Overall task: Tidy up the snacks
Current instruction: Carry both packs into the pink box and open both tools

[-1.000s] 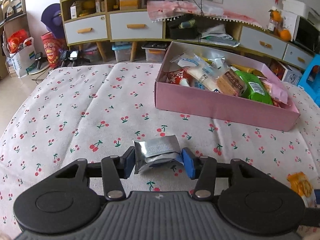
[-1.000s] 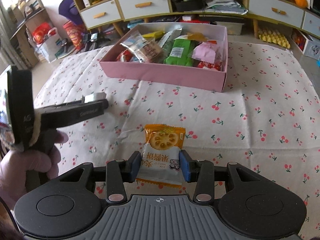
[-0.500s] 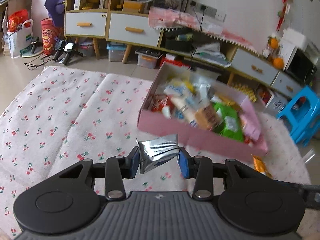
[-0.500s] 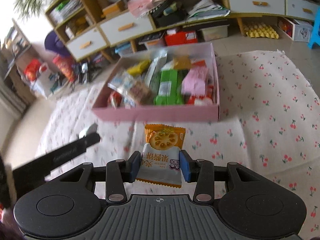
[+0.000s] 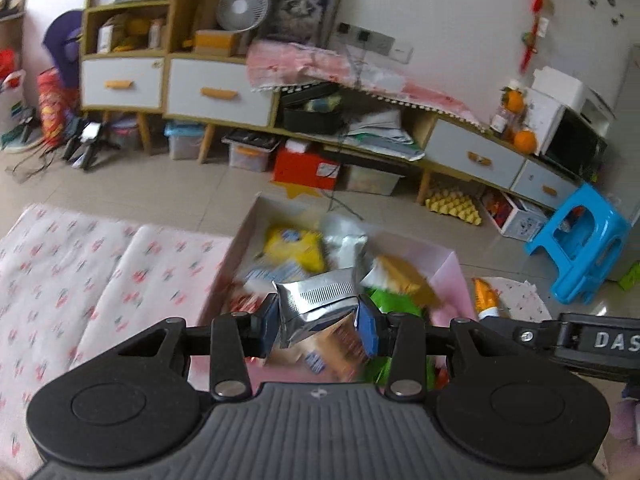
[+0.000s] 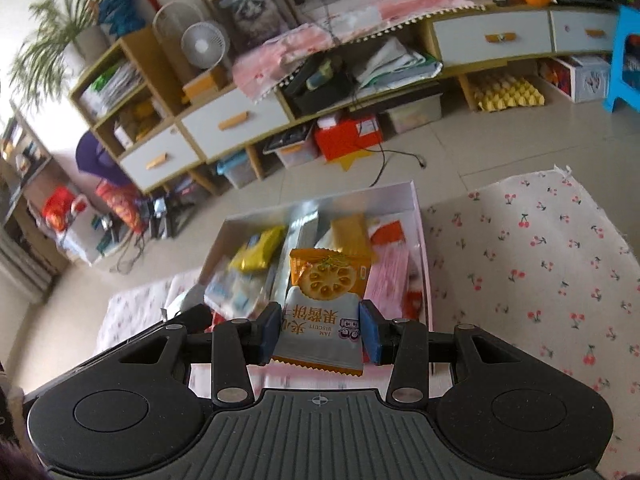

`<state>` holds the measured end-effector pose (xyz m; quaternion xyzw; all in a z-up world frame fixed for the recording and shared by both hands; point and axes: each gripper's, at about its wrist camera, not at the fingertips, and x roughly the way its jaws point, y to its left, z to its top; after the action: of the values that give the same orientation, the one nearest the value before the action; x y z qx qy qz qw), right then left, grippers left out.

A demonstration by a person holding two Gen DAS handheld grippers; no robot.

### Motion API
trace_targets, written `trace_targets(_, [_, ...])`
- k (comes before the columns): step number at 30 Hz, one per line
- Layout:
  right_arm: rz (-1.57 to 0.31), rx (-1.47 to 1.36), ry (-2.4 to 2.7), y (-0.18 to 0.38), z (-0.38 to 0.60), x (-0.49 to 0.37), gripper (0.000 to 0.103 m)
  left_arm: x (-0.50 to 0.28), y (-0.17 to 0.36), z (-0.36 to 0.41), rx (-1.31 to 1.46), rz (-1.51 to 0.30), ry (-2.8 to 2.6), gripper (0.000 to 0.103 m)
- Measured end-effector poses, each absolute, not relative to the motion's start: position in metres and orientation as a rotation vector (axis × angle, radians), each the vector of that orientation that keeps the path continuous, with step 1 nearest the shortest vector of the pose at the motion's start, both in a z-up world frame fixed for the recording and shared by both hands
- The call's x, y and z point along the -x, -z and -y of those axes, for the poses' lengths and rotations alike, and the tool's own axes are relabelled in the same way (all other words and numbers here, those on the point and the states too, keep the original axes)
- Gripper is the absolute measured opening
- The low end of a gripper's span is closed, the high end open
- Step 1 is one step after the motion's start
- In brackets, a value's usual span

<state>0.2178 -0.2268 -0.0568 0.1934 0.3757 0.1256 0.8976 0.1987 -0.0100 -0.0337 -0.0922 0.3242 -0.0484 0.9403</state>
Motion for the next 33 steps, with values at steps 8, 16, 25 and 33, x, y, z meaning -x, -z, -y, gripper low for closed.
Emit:
trace_targets(8, [-0.769,-0.444,-0.229,0.07,0.244,-0.26,0.041,-0.23,0.046,0.026,0.148,-0.644,0.16,0.037])
trace_targets(16, [-0.749,-0.426,-0.197,0.076,0.252,-0.293,0.041,-0.251,0.055,0.037,0.072,-0.639,0.203,0.043])
trace_targets(25, [-0.75,-0.404,-0.198,0.086,0.248,-0.318,0.041,-0.245,0.059,0.032,0.081,-0.63,0.198,0.067])
trace_targets(33, [-0.75,-0.393,-0.214,0.095,0.24,-0.331,0.045,-0.25,0.061,0.03,0.055,-0.638,0.18,0.073])
